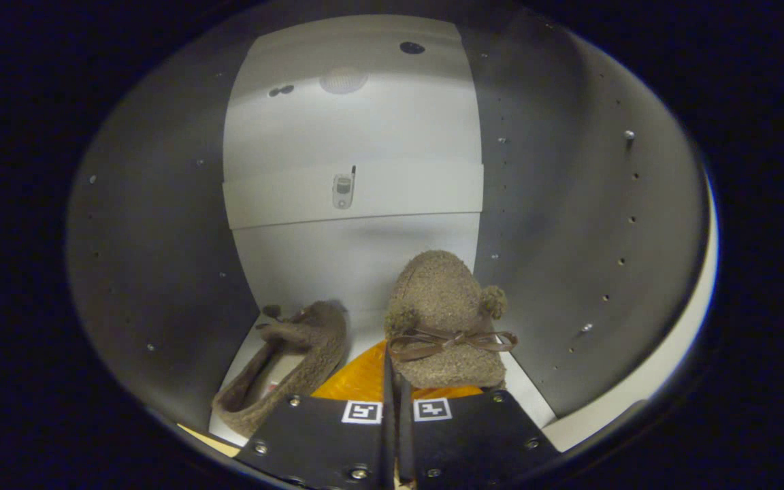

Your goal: Open the shoe cabinet door, grab the shoes and put them into the shoe cabinet, then close the shoe cabinet door.

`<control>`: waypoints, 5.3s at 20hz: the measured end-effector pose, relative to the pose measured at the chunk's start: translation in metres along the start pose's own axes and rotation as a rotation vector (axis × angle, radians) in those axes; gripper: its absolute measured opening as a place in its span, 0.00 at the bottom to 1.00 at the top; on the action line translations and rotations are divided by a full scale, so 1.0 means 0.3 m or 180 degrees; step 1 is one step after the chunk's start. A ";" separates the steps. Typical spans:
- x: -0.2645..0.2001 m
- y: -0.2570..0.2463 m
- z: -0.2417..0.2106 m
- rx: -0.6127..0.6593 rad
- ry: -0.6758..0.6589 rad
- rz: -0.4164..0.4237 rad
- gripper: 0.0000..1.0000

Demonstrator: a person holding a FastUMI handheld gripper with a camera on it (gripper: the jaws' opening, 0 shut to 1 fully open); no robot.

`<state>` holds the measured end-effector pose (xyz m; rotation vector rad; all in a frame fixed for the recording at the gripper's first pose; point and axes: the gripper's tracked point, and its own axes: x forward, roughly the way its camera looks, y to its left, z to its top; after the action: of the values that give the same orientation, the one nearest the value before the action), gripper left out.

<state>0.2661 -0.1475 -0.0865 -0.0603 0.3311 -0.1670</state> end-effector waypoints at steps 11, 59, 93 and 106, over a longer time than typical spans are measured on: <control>0.156 0.003 -0.041 -0.0049 0.0170 -0.0040 0.03; -0.977 -0.023 0.116 -0.0045 -0.0874 0.0355 0.29; -1.696 -0.879 0.004 0.0209 -0.1229 0.0329 0.29; -1.514 -0.894 -0.051 0.0256 -0.1022 0.0457 0.61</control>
<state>-0.2033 -0.3334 0.0667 0.0167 0.0077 -0.0266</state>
